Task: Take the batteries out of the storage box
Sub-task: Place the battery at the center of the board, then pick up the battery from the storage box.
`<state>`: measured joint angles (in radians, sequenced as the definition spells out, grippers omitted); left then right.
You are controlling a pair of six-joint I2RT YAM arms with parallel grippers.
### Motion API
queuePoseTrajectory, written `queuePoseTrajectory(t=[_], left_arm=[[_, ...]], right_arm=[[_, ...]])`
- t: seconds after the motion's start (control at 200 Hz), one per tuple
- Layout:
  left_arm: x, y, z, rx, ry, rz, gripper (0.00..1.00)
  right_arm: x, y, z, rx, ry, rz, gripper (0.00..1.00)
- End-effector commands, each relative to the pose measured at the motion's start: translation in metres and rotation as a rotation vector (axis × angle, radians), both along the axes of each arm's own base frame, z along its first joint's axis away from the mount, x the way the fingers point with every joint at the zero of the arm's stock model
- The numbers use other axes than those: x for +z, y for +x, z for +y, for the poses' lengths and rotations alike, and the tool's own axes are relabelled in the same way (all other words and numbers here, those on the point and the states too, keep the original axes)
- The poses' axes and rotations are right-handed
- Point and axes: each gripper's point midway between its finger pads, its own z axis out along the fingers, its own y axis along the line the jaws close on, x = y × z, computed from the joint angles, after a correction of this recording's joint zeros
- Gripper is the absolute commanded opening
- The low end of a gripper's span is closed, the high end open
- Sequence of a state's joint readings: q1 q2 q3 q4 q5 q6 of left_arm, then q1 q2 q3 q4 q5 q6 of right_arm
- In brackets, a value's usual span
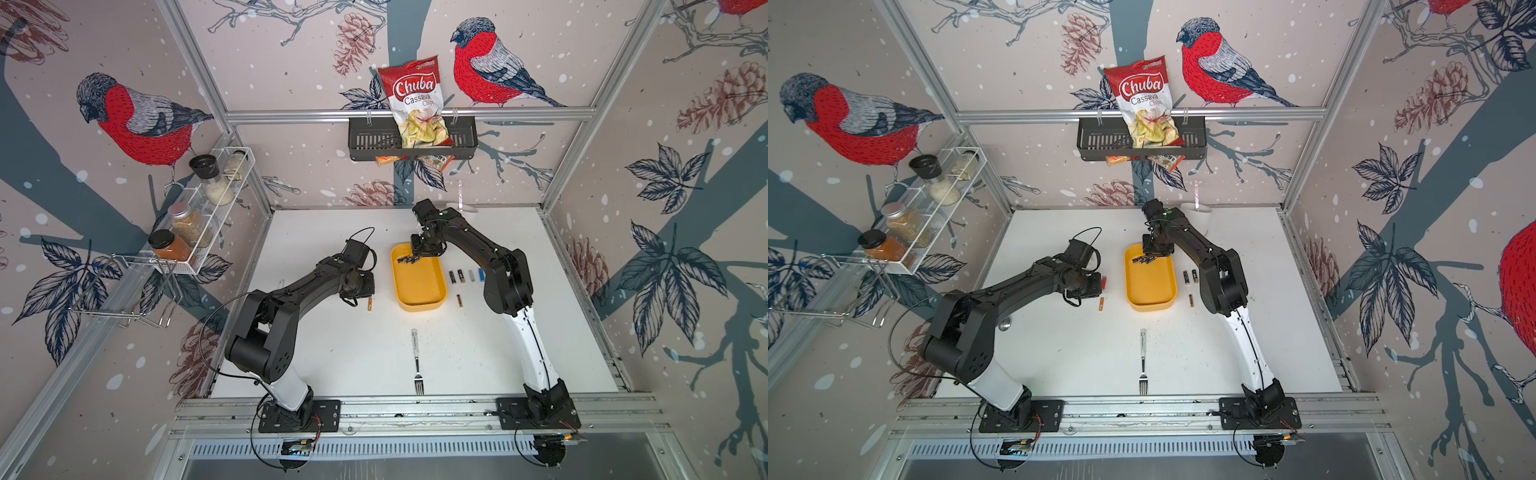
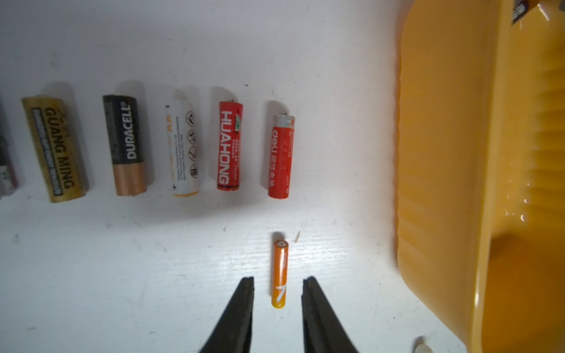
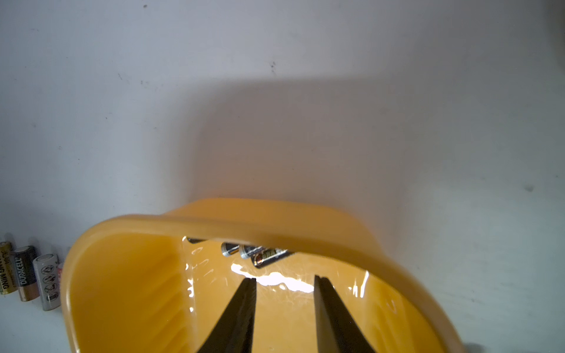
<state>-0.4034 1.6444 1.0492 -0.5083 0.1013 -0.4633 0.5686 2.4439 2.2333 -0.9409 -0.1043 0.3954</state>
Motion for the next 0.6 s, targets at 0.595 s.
queuePoseTrajectory(t=[0.595], left_arm=[[-0.002,-0.005,0.011,0.009,0.008,0.010,0.32]], right_arm=[[-0.030,-0.008,0.002,0.034,-0.089,0.030,0.39]])
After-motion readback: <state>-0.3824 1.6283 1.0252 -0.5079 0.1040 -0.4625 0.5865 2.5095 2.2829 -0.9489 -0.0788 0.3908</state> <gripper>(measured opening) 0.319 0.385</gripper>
